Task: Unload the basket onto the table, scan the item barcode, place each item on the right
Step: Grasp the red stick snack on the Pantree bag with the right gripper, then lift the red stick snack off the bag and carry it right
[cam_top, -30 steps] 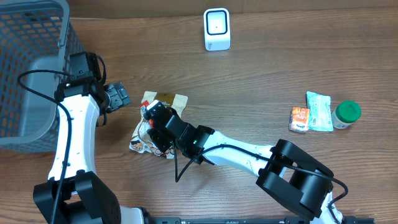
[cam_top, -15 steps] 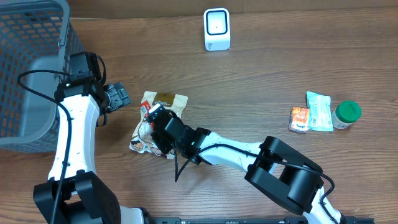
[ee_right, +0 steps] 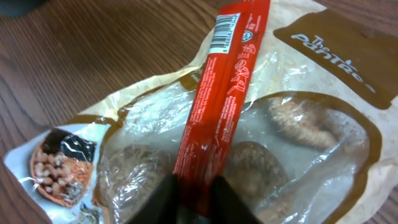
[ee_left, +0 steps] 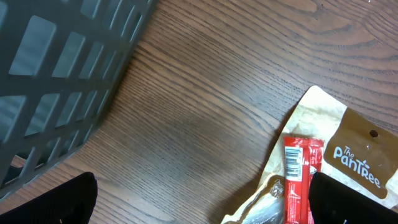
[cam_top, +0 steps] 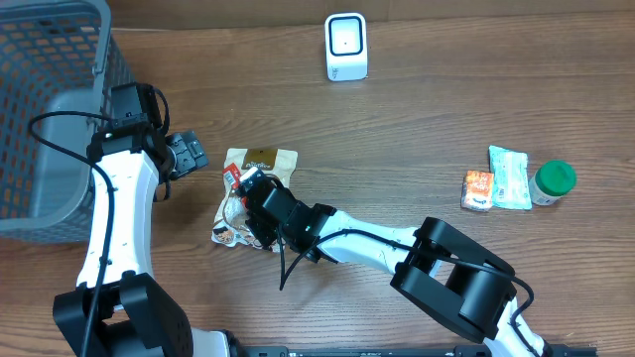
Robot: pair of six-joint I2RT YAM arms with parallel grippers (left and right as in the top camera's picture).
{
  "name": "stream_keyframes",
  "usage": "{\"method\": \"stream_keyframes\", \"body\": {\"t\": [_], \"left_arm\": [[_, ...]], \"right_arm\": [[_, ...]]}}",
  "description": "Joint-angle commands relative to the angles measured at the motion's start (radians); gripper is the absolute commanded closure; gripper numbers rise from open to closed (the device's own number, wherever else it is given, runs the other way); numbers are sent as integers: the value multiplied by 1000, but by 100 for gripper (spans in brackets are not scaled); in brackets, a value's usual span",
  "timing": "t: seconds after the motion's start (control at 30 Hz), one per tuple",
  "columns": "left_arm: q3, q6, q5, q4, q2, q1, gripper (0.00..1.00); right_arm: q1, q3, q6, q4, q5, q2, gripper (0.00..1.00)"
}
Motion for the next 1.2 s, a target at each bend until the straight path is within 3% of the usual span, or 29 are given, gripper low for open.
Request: {"method": "stream_keyframes", "body": {"t": [0.0, 0.43, 0.93, 1.17], "left_arm": [[6, 11, -13, -2, -8, -2, 0], [6, 11, -13, -2, -8, -2, 0], [6, 11, -13, -2, -8, -2, 0], [6, 11, -13, -2, -8, -2, 0]], "right_arm": [[8, 9, 0, -10, 2, 7, 96], [-14, 9, 4, -90, -39, -185, 96], [-207, 9, 219, -452, -32, -235, 96], [-238, 8, 219, -561, -36, -223, 96]]}}
